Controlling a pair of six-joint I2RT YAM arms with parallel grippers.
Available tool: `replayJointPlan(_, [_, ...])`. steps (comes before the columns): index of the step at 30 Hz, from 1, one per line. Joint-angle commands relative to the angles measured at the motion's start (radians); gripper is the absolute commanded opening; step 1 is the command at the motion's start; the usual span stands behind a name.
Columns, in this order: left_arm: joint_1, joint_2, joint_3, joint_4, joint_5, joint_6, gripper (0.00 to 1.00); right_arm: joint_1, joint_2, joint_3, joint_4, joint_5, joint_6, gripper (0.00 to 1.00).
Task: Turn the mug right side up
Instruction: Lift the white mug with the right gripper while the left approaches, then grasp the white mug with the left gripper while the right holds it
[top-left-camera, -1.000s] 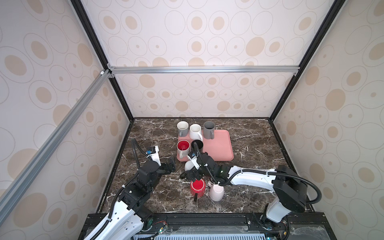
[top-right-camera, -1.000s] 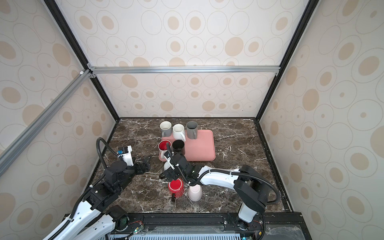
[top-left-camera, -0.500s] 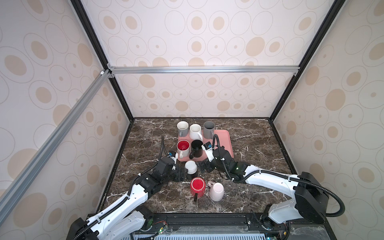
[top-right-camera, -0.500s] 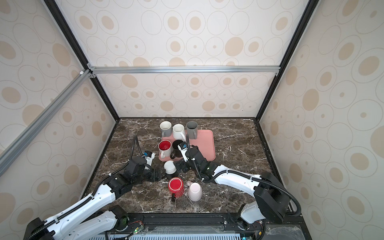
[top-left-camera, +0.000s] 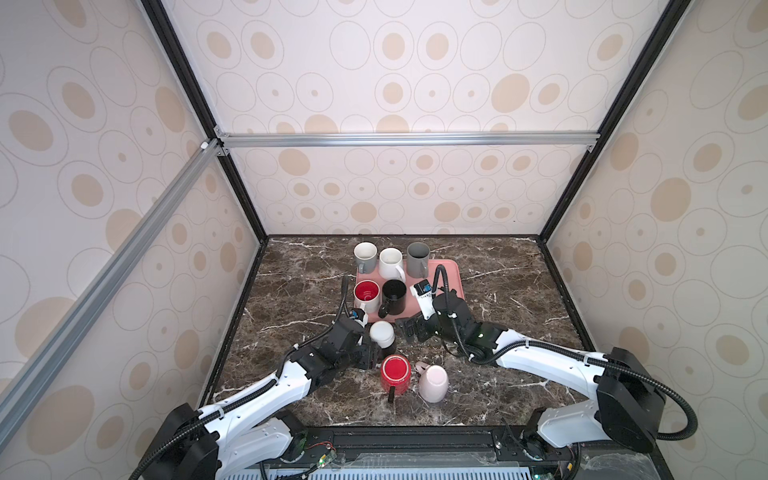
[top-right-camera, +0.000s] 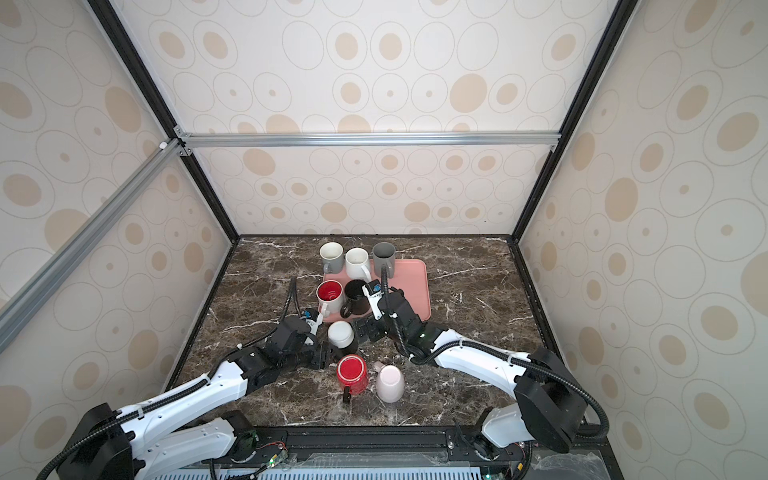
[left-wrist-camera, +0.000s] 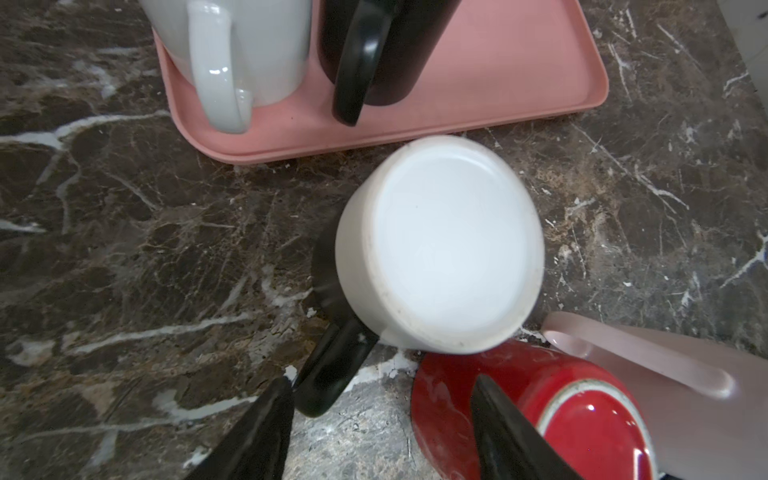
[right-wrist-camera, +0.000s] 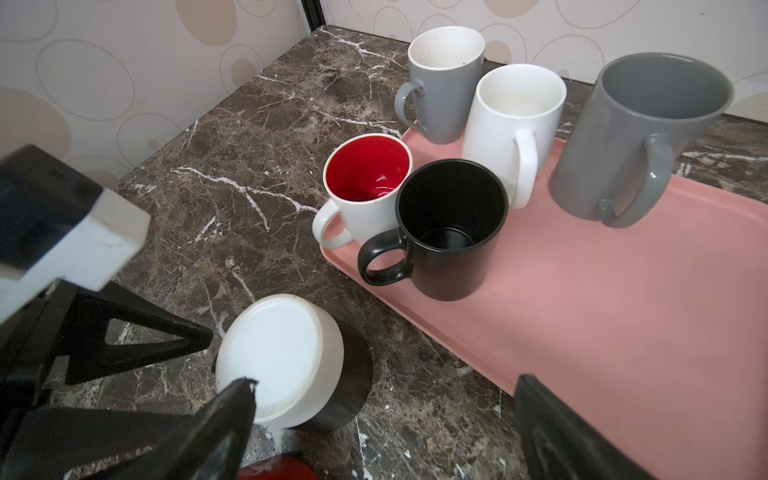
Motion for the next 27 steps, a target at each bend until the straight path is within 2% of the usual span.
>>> replayJointPlan(1, [-0.003, 0.037, -0.003, 0.069, -0.042, 0.012, 0.67, -0.01, -0.024, -0.016, 0.02, 0.001, 0.013, 0.99])
replayJointPlan(4, [-0.008, 0.067, 0.001, 0.079, -0.024, 0.023, 0.61, -0.014, -0.03, -0.02, 0.018, 0.004, 0.015, 0.99])
replayJointPlan(11, [-0.045, 0.055, -0.007, 0.071, 0.036, 0.005, 0.37, -0.026, -0.031, -0.036, 0.031, 0.009, 0.031, 0.99])
replayJointPlan(13, [-0.054, 0.041, -0.007, 0.048, 0.025, -0.001, 0.38, -0.028, -0.026, -0.034, 0.031, 0.004, 0.035, 0.99])
replayJointPlan(16, [-0.054, 0.032, -0.002, 0.012, -0.035, 0.0, 0.45, -0.03, -0.023, -0.035, 0.042, -0.001, 0.037, 0.99])
replayJointPlan(19, [-0.057, 0.062, 0.004, 0.023, -0.052, 0.008, 0.48, -0.031, -0.018, -0.034, 0.044, -0.008, 0.043, 0.99])
replayJointPlan(27, [-0.059, 0.126, 0.007, 0.098, -0.1, 0.058, 0.38, -0.032, -0.046, -0.052, 0.037, -0.004, 0.046, 0.99])
